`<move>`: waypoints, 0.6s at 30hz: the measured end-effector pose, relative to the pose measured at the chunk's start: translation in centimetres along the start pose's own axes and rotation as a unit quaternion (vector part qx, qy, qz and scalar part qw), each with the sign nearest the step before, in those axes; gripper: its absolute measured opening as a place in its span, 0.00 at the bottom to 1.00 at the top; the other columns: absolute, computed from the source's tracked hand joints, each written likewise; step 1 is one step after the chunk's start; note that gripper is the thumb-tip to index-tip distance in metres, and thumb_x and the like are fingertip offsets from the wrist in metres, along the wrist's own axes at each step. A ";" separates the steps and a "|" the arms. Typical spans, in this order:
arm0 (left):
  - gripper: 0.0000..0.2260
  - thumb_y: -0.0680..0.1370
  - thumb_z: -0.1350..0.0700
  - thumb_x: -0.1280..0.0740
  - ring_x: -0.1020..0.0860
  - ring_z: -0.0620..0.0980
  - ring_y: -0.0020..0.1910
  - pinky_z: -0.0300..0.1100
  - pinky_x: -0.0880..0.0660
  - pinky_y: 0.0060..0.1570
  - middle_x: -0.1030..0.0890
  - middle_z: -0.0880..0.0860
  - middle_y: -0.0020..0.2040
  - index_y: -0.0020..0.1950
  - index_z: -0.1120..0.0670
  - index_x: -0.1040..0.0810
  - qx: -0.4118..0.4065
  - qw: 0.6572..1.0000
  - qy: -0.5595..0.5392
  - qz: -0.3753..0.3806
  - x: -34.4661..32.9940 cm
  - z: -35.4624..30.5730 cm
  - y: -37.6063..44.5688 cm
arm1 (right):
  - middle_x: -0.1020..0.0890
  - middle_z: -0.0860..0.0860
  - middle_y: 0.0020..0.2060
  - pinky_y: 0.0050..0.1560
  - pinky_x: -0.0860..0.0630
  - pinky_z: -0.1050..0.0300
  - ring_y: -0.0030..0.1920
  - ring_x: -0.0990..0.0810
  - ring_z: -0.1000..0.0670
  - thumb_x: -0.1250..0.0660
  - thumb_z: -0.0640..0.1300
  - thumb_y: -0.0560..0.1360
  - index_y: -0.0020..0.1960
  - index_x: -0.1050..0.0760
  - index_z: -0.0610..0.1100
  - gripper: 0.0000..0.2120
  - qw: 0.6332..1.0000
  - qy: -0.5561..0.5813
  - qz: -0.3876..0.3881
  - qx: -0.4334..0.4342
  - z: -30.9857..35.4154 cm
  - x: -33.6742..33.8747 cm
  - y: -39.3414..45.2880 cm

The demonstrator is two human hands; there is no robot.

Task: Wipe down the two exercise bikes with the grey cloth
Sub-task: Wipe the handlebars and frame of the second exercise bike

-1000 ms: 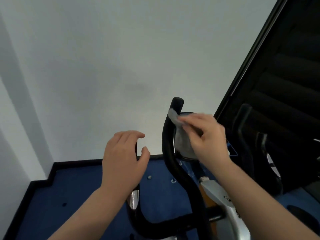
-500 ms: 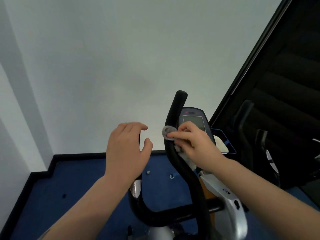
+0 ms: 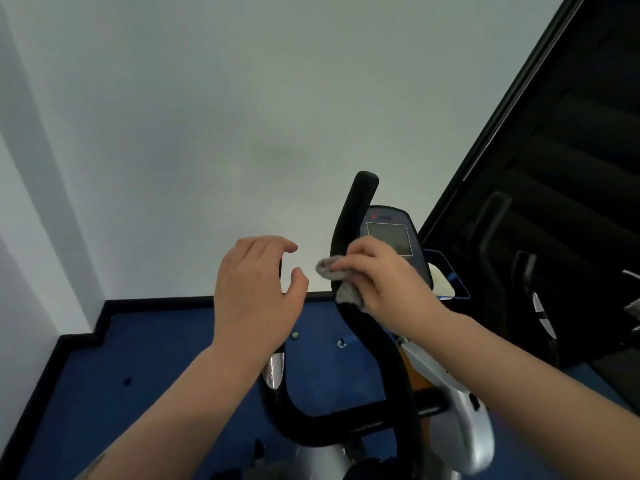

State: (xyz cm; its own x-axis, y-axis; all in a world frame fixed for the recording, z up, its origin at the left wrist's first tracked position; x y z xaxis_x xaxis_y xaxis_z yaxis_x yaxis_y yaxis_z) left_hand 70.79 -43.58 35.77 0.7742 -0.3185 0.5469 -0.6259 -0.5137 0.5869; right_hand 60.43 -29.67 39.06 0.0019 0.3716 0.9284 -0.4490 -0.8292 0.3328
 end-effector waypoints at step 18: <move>0.11 0.71 0.57 0.35 0.27 0.48 0.54 0.40 0.34 0.56 0.19 0.47 0.48 0.52 0.54 0.21 0.001 1.000 -0.017 -0.006 0.2 0.0 0.0 | 0.27 0.55 0.51 0.51 0.29 0.65 0.51 0.26 0.55 0.35 0.33 0.74 0.51 0.19 0.48 0.14 0.986 0.082 0.128 0.070 -1.1 0.4 -3.9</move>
State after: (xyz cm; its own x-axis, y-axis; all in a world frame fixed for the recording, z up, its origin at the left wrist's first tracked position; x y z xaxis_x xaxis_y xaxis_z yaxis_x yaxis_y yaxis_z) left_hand 70.95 -43.63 35.87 0.7850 -0.3388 0.5187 -0.6156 -0.5200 0.5921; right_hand 61.15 -25.84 37.94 -0.2460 0.1950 0.9494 -0.2872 -0.9502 0.1208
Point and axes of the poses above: each hand's wrist, its own y-axis towards the middle knuckle, its own x-axis out of the back of the hand, z = x × y, the point moved 3 cm from there along y, towards the middle knuckle
